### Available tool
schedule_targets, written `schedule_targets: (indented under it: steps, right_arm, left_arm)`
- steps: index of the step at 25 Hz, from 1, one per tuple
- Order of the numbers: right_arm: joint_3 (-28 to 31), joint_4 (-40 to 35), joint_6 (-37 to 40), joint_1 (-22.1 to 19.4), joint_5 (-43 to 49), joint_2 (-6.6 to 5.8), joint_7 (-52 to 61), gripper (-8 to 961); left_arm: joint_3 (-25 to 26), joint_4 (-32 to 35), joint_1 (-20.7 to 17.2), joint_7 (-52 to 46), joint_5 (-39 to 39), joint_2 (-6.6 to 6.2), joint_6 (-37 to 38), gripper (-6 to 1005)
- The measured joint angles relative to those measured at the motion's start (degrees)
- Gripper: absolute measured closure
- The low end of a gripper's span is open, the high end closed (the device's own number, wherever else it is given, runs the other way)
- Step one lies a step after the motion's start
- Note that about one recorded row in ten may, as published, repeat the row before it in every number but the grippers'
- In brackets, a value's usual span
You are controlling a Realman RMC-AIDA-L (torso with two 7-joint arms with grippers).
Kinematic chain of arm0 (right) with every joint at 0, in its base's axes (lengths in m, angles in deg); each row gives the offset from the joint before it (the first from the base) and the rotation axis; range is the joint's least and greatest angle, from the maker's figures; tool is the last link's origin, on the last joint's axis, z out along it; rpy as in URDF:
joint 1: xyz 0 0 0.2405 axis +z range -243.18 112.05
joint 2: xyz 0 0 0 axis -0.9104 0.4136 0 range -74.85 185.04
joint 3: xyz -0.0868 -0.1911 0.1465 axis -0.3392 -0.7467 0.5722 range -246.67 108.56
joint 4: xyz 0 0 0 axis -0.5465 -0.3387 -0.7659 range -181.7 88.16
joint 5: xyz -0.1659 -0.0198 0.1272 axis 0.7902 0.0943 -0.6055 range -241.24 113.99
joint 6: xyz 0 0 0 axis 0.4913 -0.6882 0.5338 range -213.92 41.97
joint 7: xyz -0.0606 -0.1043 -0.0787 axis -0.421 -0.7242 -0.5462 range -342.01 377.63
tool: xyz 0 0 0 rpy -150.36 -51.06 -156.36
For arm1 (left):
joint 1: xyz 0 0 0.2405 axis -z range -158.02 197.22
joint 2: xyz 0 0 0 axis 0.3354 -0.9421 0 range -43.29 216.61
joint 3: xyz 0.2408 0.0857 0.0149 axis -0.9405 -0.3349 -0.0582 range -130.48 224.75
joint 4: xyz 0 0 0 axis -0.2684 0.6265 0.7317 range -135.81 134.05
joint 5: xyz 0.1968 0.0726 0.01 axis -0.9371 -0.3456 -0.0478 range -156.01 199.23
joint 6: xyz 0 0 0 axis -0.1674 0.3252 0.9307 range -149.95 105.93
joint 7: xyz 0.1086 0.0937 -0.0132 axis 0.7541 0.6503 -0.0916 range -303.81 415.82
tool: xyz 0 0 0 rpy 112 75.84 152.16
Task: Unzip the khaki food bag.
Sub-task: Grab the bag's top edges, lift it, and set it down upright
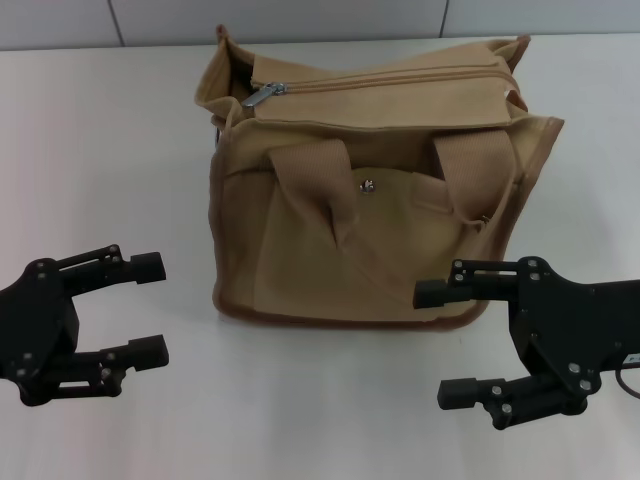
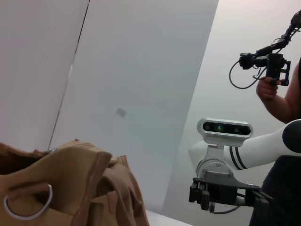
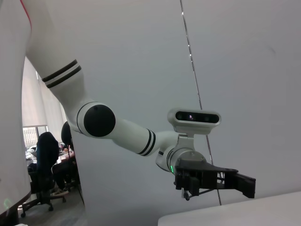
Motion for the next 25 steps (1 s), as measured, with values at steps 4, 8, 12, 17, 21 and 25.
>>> schedule_targets:
  steps: [4, 8, 12, 17, 21, 25]
  right_arm:
    - [-0.1, 0.1, -0.2, 0.5, -0.3, 0.0, 0.0, 150]
    - [-0.1, 0.1, -0.4, 0.8, -0.3, 0.0, 0.2, 151]
    - [0.0, 0.1, -0.7, 0.9, -0.3, -0.01, 0.2, 152]
    - [0.5, 0.8, -2.4, 0.9, -0.5, 0.05, 0.2, 153]
    - [0.5, 1.2, -2.8, 0.9, -0.5, 0.06, 0.2, 154]
    - [0.5, 1.3, -2.9, 0.6, -0.6, 0.07, 0.1, 155]
  left_arm:
    - [-0.1, 0.0, 0.2, 0.0, -0.2, 0.36, 0.0, 156]
    - [-0.3, 0.1, 0.2, 0.0, -0.2, 0.44, 0.0, 157]
    - [-0.6, 0.1, 0.1, 0.0, -0.2, 0.52, -0.2, 156]
    - [0.1, -0.9, -0.1, 2.2, -0.9, 2.18, -5.4, 156]
    - [0.6, -0.9, -0.5, 4.5, -1.3, 4.07, -9.3, 156]
    - [1.7, -0.8, -1.2, 6.4, -1.4, 5.82, -16.3, 157]
